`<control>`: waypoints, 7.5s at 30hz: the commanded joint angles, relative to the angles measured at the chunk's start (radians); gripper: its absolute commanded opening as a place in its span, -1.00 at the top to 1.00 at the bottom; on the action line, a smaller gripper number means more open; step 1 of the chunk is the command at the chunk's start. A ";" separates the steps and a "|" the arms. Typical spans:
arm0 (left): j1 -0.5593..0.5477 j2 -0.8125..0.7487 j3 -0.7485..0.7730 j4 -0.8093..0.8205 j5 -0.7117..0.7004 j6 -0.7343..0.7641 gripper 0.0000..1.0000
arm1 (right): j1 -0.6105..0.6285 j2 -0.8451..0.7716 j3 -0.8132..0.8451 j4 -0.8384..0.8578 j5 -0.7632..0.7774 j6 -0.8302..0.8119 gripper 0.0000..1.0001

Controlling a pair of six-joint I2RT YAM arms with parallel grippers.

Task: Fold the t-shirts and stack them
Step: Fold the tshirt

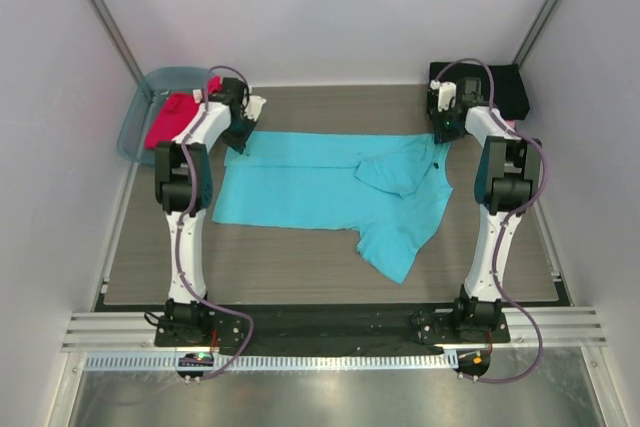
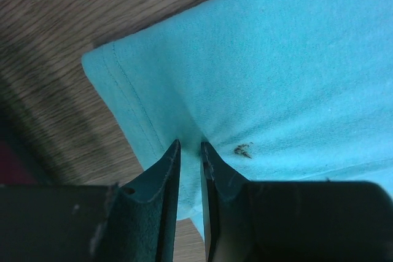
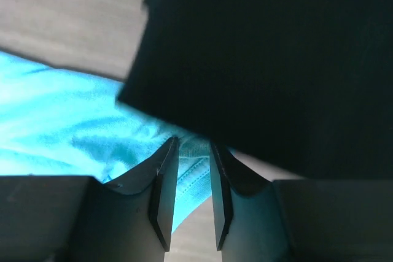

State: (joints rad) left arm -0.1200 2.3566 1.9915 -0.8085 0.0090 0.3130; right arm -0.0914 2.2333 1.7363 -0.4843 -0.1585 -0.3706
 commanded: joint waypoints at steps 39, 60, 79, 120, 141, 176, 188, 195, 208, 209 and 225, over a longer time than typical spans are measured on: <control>-0.055 -0.462 -0.560 -0.020 0.085 -0.058 0.56 | 0.278 -0.474 -0.492 0.009 -0.127 -0.113 0.21; -0.049 -0.462 -0.629 -0.001 0.062 -0.057 0.58 | 0.301 -0.472 -0.511 0.026 -0.118 -0.085 0.20; -0.046 -0.441 -0.614 -0.004 0.065 -0.066 0.59 | 0.317 -0.406 -0.529 0.036 -0.072 -0.096 0.21; -0.033 -0.425 -0.597 0.017 0.075 -0.075 0.60 | 0.348 -0.560 -0.578 -0.085 0.028 -0.229 0.74; 0.026 -0.669 -0.635 -0.032 0.157 -0.121 0.34 | 0.389 -1.153 -0.926 -0.339 -0.283 -0.554 0.14; 0.115 -0.760 -0.661 -0.049 0.181 -0.149 0.19 | 0.788 -1.164 -1.182 -0.234 -0.061 -0.541 0.03; 0.157 -0.767 -0.714 -0.026 0.149 -0.141 0.19 | 0.788 -1.130 -1.206 -0.198 -0.085 -0.565 0.06; 0.164 -0.780 -0.738 -0.020 0.146 -0.143 0.18 | 0.788 -1.077 -1.195 -0.168 -0.095 -0.561 0.09; 0.249 -0.775 -0.812 -0.116 0.223 -0.195 0.11 | 0.788 -1.120 -1.074 -0.236 -0.020 -0.493 0.97; 0.264 -0.766 -0.810 -0.130 0.236 -0.193 0.10 | 0.788 -1.136 -1.055 -0.282 -0.015 -0.488 0.97; 0.375 -0.525 -0.729 -0.198 0.402 -0.184 -0.02 | 0.789 -1.212 -1.077 -0.317 -0.027 -0.375 0.24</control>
State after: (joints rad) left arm 0.2493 1.8225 1.2297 -0.9741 0.3534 0.1371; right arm 0.6922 1.0119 0.6762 -0.8345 -0.1970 -0.7704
